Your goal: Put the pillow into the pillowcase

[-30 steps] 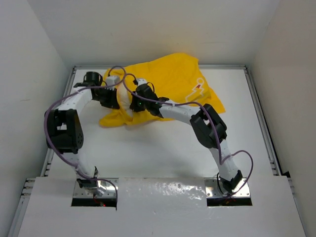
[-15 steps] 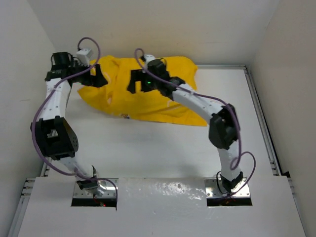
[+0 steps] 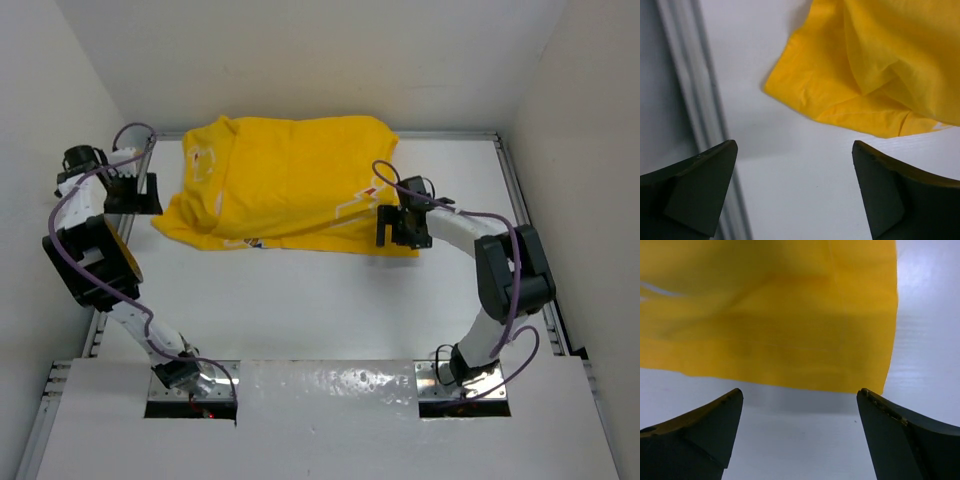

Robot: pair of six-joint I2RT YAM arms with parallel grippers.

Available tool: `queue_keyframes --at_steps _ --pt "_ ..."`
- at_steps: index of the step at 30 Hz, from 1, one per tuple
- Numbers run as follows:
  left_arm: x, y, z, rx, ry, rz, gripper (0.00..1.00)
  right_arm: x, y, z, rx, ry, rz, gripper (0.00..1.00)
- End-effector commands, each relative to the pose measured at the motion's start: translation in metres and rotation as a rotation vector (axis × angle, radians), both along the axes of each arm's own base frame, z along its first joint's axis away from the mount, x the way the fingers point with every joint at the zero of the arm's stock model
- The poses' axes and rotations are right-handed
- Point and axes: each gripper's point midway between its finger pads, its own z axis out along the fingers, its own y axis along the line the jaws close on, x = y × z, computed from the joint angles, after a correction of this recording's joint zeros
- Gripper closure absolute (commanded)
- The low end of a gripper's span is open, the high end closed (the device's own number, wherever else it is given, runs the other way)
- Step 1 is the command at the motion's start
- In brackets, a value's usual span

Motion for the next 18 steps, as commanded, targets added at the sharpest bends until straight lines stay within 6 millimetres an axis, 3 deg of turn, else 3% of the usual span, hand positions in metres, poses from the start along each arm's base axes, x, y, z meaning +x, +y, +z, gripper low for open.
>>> queue_keyframes --at_steps 1,4,9,14,17,18 --pt "-0.012 -0.014 -0.054 -0.062 0.111 -0.058 0.00 -0.015 -0.015 -0.029 -0.058 0.058 -0.053 0.06" --pt "-0.012 -0.028 -0.088 -0.023 0.107 -0.091 0.00 -0.027 -0.015 -0.056 -0.059 0.108 -0.037 0.06" --pt "0.003 -0.044 -0.106 -0.012 0.067 -0.091 0.00 -0.029 -0.015 -0.074 -0.057 0.135 -0.055 0.11" --pt "0.005 -0.044 -0.123 -0.022 0.101 -0.047 0.00 -0.024 -0.026 -0.064 -0.118 0.106 -0.067 0.09" --pt "0.005 -0.048 -0.111 -0.034 0.078 -0.068 0.01 -0.022 -0.026 -0.039 -0.112 0.029 -0.014 0.07" --pt "0.007 -0.048 -0.097 -0.037 0.046 -0.074 0.01 -0.016 -0.026 -0.021 -0.107 -0.026 -0.007 0.07"
